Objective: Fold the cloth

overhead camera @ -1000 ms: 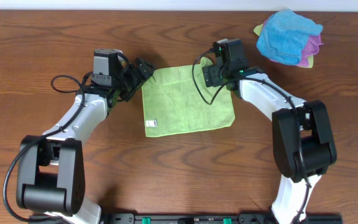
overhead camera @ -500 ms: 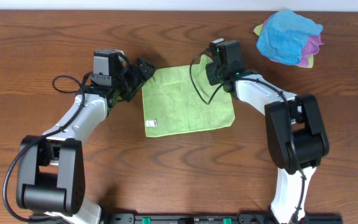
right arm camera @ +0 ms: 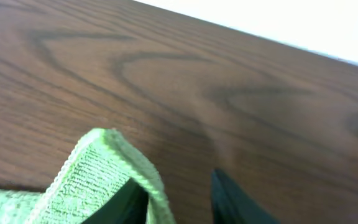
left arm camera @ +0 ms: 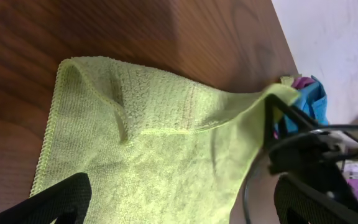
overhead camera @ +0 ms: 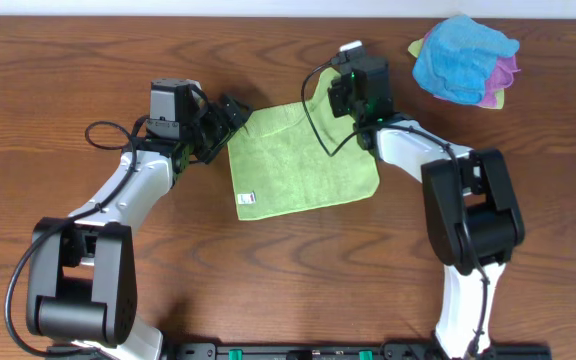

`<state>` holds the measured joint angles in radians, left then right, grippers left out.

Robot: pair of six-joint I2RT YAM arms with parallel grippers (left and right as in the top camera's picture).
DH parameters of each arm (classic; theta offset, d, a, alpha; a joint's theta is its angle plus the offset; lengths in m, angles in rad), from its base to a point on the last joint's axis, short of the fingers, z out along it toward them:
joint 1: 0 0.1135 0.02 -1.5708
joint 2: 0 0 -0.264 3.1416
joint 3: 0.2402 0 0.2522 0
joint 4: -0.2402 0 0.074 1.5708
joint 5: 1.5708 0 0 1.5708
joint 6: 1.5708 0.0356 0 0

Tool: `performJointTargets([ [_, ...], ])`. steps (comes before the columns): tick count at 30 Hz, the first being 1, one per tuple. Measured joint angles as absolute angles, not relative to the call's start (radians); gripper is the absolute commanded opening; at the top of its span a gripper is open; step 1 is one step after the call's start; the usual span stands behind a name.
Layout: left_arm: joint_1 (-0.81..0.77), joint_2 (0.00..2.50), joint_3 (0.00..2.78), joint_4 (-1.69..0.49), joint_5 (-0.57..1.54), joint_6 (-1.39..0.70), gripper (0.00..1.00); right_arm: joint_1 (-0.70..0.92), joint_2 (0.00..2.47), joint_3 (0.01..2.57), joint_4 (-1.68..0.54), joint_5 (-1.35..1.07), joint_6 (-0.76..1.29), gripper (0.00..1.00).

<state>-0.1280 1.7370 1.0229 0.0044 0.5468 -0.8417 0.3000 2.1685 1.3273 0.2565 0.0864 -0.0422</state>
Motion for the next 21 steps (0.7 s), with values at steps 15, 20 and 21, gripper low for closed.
performJointTargets([
  [15,-0.128,1.737,1.023,0.007,0.582,-0.842,0.95,0.3,2.221,1.327,0.47,0.159,0.043,0.63],
  [20,-0.128,1.737,1.023,0.007,0.6,-0.842,0.96,0.301,2.221,1.327,0.465,0.168,0.099,0.7],
  [21,-0.128,1.737,1.023,0.007,0.603,-0.842,0.96,0.302,2.221,1.327,0.458,0.176,0.11,0.74],
])
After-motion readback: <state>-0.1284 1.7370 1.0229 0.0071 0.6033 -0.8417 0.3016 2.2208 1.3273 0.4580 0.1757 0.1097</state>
